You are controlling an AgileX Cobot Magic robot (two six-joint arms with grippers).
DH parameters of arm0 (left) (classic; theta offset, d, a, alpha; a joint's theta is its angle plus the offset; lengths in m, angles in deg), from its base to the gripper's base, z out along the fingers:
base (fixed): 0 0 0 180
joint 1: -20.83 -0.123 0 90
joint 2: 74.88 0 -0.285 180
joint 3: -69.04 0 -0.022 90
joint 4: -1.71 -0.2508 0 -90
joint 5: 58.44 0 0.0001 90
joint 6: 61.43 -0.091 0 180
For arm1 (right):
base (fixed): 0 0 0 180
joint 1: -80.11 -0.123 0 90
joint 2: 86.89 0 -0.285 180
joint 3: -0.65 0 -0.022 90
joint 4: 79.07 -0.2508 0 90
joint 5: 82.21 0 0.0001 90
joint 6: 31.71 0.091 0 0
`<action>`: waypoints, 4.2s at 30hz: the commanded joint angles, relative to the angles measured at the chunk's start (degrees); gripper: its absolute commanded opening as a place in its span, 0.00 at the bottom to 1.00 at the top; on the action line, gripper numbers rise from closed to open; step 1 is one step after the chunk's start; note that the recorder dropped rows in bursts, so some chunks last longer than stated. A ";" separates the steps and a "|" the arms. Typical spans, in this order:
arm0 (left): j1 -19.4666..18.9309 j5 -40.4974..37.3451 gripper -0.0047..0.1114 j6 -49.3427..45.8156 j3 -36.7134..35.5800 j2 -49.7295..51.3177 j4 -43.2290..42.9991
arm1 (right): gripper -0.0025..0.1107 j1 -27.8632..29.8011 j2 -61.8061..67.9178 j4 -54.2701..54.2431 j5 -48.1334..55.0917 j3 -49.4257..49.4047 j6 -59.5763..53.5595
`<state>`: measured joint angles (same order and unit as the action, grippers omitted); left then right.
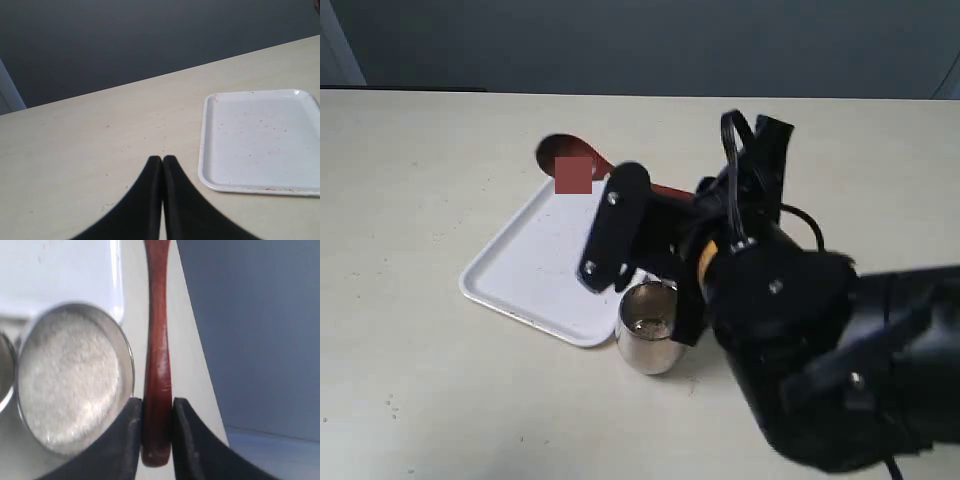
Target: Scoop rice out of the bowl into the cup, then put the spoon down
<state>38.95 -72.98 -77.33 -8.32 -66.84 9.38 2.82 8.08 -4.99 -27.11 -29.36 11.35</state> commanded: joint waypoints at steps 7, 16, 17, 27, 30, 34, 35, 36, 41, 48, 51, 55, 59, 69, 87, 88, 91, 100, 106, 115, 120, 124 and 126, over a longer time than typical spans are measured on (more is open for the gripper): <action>0.26 0.85 0.04 0.31 0.14 -0.25 0.38 | 0.02 11.53 9.75 -10.44 -22.46 12.29 0.49; 0.26 0.85 0.04 0.31 0.14 -0.25 0.38 | 0.02 17.35 17.17 -23.50 -37.70 14.83 0.28; 0.26 0.85 0.04 0.31 0.14 -0.25 0.38 | 0.02 17.35 17.73 -23.51 -37.54 14.83 0.28; 0.26 0.85 0.04 0.31 0.14 -0.25 0.38 | 0.02 17.35 18.35 -29.66 -35.27 14.83 -0.64; 0.26 0.85 0.04 0.31 0.14 -0.25 0.38 | 0.02 17.35 18.35 -31.08 -33.80 14.83 -2.61; 0.26 0.85 0.04 0.31 0.14 -0.25 0.38 | 0.02 17.35 18.35 -31.33 -33.80 14.83 -3.74; 0.26 0.85 0.04 0.31 0.14 -0.25 0.38 | 0.02 17.35 18.35 -31.43 -33.80 14.83 -3.74; 0.26 0.85 0.04 0.31 0.14 -0.25 0.38 | 0.02 17.35 18.35 -31.56 -33.80 14.83 -4.10; 0.26 0.85 0.04 0.31 0.14 -0.25 0.38 | 0.02 17.35 18.35 -32.08 -33.80 14.83 -5.31; 0.26 0.85 0.04 0.31 0.14 -0.25 0.38 | 0.15 17.35 18.35 -32.17 -33.80 14.83 -6.33; 0.26 0.85 0.04 0.31 0.14 -0.25 0.38 | 0.22 17.35 18.35 -32.17 -33.80 14.83 -6.33; 0.26 0.85 0.04 0.31 0.14 -0.25 0.38 | 0.20 17.35 18.35 -32.17 -33.80 14.83 -6.33; 0.26 0.85 0.04 0.31 0.14 -0.25 0.38 | 0.20 17.35 18.35 -32.17 -33.80 14.83 -6.33; 0.26 0.85 0.04 0.31 0.14 -0.25 0.38 | 0.20 17.35 20.28 -31.77 -33.69 14.83 -6.55; 0.26 0.85 0.04 0.31 0.14 -0.25 0.38 | 0.26 17.35 22.02 -30.76 -34.19 14.83 -7.07; 0.26 0.85 0.04 0.31 0.14 -0.25 0.38 | 0.30 17.35 22.02 -30.76 -34.19 14.83 -7.07; 0.26 0.85 0.04 0.31 0.14 -0.25 0.38 | 0.42 17.35 22.02 -30.76 -34.19 14.83 -7.07; 0.26 0.85 0.04 0.31 0.14 -0.25 0.38 | 0.45 17.24 19.30 -29.73 -31.61 14.83 -7.07; 0.26 0.85 0.04 0.31 0.14 -0.25 0.38 | 0.28 17.24 10.81 -27.77 -24.87 14.83 -7.07; 0.26 0.85 0.04 0.31 0.14 -0.25 0.38 | 0.02 17.24 -9.57 -25.38 -7.97 14.83 -1.69; 0.26 0.85 0.04 0.31 0.14 -0.25 0.38 | 0.02 17.24 -23.41 -25.37 -1.33 14.83 -1.69; 0.26 0.85 0.04 0.31 0.14 -0.25 0.38 | 0.02 17.24 -33.34 -27.26 0.04 14.83 -1.80; 0.26 0.85 0.04 0.31 0.14 -0.25 0.38 | 0.02 17.24 -37.83 -27.56 0.04 14.83 -1.80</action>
<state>38.95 -72.98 -77.33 -8.32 -66.84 9.38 19.86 -24.01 -32.02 -28.12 -14.78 9.48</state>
